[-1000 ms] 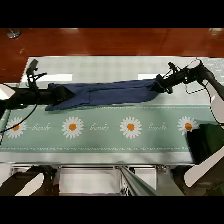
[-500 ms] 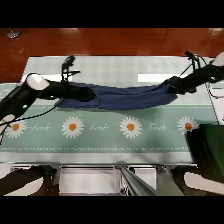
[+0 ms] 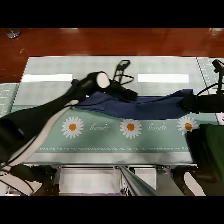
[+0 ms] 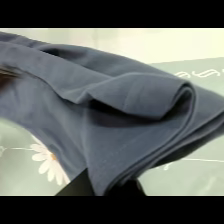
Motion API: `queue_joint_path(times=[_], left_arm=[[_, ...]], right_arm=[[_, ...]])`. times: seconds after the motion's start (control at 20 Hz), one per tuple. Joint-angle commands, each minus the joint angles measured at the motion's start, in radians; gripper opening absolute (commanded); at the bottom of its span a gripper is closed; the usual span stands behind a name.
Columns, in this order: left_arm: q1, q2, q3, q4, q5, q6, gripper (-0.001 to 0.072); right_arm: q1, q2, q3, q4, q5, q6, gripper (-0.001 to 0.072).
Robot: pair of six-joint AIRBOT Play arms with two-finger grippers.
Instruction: Fold the shirts.
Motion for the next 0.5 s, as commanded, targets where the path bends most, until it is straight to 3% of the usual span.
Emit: queue_joint_path(times=[0.0,0.25,0.45], left_arm=[[-0.126,-0.156,0.176,0.011,-0.061,-0.092,0.0032],[-0.227,-0.233,0.203,-0.125,-0.077,-0.09,0.0033],[-0.101,-0.192,0.304,-0.138,-0.282,-0.063,0.0033]], right_arm=[[0.0,0.055,-0.018,0.041,-0.018,0.012,0.0024],[0.002,0.055,-0.018,0.089,-0.061,0.001,0.0025],[0.002,0.055,-0.017,0.092,-0.06,-0.019,0.0025]])
